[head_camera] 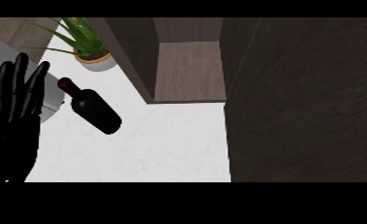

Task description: Pick up the wine, place it into the cabinet and close the cabinet

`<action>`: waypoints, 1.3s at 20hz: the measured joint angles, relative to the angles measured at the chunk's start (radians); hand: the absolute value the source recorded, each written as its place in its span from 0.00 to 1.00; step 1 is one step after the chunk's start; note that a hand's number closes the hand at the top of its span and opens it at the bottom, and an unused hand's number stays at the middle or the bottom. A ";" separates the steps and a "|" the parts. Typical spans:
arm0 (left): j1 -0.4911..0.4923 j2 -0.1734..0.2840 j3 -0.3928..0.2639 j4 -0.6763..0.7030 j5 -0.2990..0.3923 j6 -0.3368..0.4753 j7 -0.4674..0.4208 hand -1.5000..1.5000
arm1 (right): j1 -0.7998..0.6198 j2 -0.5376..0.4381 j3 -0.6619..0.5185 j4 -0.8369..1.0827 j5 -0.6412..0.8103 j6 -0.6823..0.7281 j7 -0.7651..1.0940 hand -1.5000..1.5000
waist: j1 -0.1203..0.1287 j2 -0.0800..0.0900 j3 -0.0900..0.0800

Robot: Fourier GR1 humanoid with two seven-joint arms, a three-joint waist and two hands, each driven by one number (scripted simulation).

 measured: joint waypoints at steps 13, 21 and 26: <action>-0.284 0.105 0.122 0.392 0.532 -0.252 0.222 0.00 | 0.108 -0.076 0.069 -0.088 -0.180 0.190 0.092 0.00 | -0.017 0.011 -0.026; -0.433 0.158 0.172 0.507 0.707 -0.241 0.377 0.00 | 0.149 -0.117 0.021 -0.207 -0.296 0.233 0.220 0.00 | 0.003 0.007 -0.026; -0.437 0.162 0.168 0.490 0.727 -0.227 0.404 0.00 | 0.164 -0.113 0.001 -0.268 -0.319 0.243 0.282 0.00 | 0.008 0.006 -0.026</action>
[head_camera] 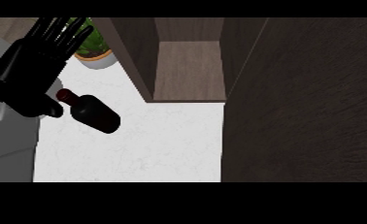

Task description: Pick up the wine, place it into the cabinet and close the cabinet

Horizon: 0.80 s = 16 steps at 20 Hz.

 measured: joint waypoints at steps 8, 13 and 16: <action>-0.006 0.012 0.002 -0.015 0.011 0.021 0.025 0.00 | -0.050 0.005 -0.054 0.011 -0.031 0.023 0.051 0.00 | 0.003 0.000 0.000; 0.030 0.006 -0.013 -0.062 -0.008 0.041 0.032 0.00 | -0.074 0.019 -0.045 0.004 -0.029 0.013 0.094 0.00 | 0.004 0.000 0.000; 0.050 0.011 -0.012 -0.074 -0.015 0.041 0.037 0.00 | -0.088 0.025 -0.053 0.005 -0.022 0.012 0.110 0.00 | 0.004 0.000 0.000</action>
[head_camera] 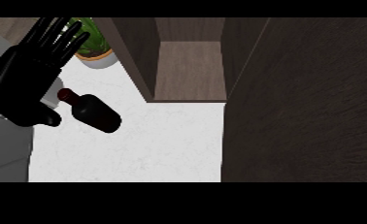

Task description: Pick up the wine, place it into the cabinet and close the cabinet

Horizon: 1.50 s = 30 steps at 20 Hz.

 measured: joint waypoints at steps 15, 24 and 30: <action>0.095 0.074 0.093 0.141 -0.036 -0.149 -0.099 0.00 | 0.009 0.041 -0.003 -0.007 0.032 0.032 -0.005 0.00 | -0.001 0.001 0.000; 0.107 0.086 0.103 0.292 -0.123 -0.232 -0.206 0.00 | -0.010 0.061 0.006 -0.004 0.036 0.030 0.015 0.00 | -0.002 0.001 0.000; 0.090 0.096 0.106 0.442 -0.197 -0.290 -0.310 0.00 | -0.041 0.061 -0.005 -0.002 0.036 0.028 0.031 0.00 | -0.002 0.002 0.000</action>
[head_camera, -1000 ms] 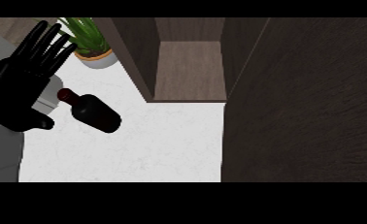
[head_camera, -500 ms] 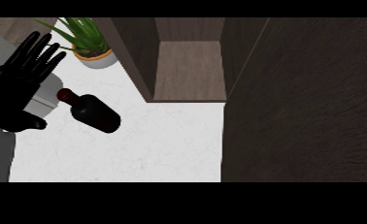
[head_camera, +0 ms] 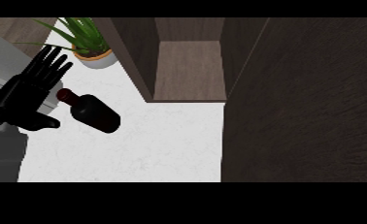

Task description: Pick up the wine, place it into the cabinet and close the cabinet

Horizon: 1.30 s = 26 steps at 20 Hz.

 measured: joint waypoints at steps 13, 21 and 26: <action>-0.044 0.034 -0.006 0.304 -0.156 -0.097 -0.231 0.00 | 0.009 0.025 0.031 -0.006 0.029 0.011 0.010 0.00 | -0.002 0.000 0.000; -0.095 0.025 -0.035 0.496 -0.270 -0.115 -0.393 0.00 | 0.034 0.039 0.037 -0.003 0.041 0.030 -0.020 0.00 | -0.004 0.001 0.000; -0.129 0.031 -0.041 0.626 -0.318 -0.134 -0.480 0.00 | 0.013 0.044 0.054 -0.013 0.052 0.011 0.010 0.00 | -0.005 0.001 0.000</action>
